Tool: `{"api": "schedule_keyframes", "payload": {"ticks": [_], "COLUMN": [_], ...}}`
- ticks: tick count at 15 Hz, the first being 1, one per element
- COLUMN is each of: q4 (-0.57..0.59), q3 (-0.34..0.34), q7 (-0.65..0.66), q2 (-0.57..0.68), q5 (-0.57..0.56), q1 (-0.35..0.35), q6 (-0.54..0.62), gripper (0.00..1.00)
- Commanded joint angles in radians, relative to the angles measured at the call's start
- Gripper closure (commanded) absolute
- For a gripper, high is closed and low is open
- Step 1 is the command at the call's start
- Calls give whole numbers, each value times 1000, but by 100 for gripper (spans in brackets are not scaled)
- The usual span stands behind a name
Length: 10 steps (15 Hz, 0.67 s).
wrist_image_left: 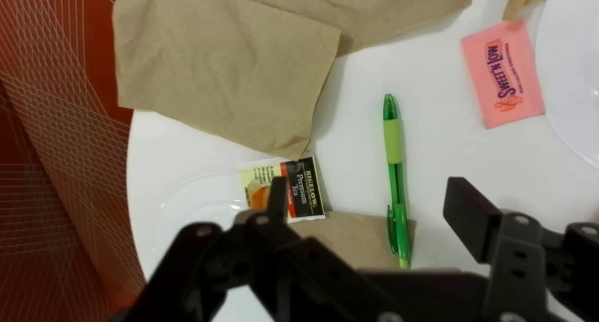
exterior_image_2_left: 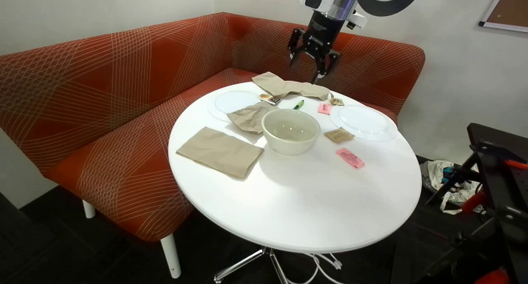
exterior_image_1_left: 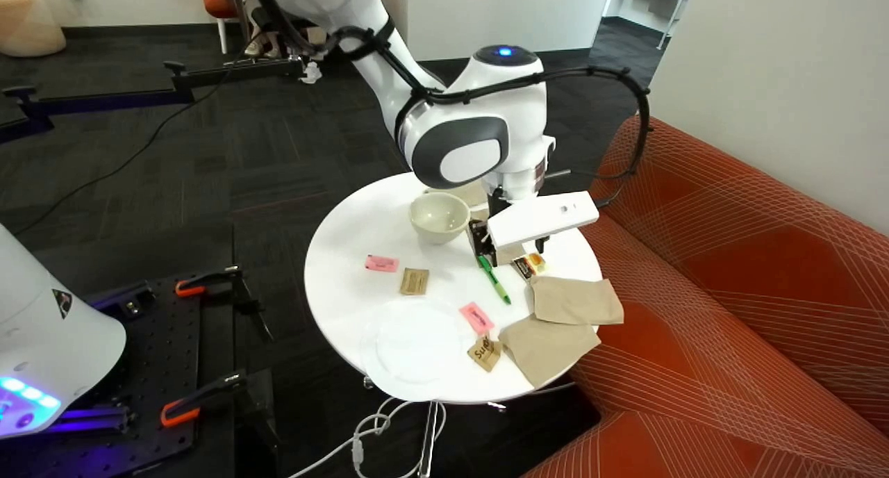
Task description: Remove the pen from the bowl and place it on the table
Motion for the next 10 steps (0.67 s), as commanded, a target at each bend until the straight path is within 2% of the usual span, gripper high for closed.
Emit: {"api": "schedule_keyframes", "payload": {"ticks": [1,6,7,10], "q4": [-167,-262,-204,-233], "q3": [76,197,127,159], "q7": [-13,-125,-70,-106], "q2": [-170,-250,-205,-221], "q5": [63,258,197,250], "q1": [-79,-148,-94,-101], "q6": [16,10,-1,-1], "gripper": [0,0,0,0]}}
